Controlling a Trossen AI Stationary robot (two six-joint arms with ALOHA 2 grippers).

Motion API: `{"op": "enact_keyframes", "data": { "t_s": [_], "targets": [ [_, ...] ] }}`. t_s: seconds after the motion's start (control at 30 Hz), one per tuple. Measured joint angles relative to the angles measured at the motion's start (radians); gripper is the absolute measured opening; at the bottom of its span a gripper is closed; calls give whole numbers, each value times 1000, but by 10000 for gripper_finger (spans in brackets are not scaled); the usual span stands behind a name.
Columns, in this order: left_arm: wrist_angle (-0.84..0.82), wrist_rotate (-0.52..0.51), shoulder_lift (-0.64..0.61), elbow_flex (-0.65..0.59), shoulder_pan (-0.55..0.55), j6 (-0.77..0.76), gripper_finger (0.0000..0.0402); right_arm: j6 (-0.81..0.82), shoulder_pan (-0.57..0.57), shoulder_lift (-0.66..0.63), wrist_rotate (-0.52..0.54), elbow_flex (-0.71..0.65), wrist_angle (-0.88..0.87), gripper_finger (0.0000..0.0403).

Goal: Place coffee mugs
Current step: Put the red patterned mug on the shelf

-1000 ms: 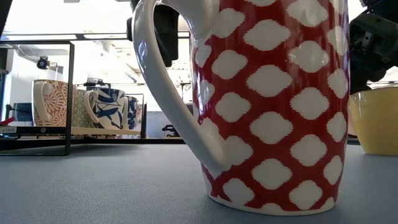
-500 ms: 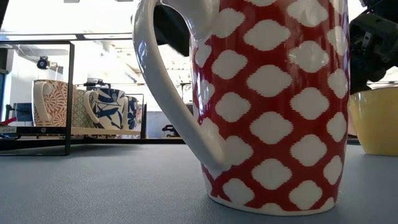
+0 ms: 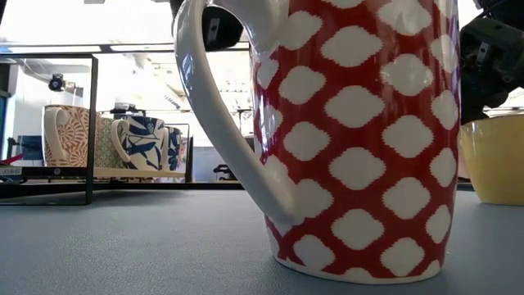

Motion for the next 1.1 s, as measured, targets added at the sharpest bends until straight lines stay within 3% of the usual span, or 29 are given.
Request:
{"op": "enact_keyframes", "data": {
  "t_s": [0.47,0.6,0.8,1.1],
  "targets": [
    [-3,-22,100,20,-1,-38,111,0,0,0,0,0,0,68],
    [4,-22,103,20,-1,-36,86,0,0,0,0,0,0,68],
    [-7,-27,103,20,2,-34,12,0,0,0,0,0,0,68],
    [-88,-40,96,81,28,-25,6,0,0,0,0,0,0,68]
  ]
}}
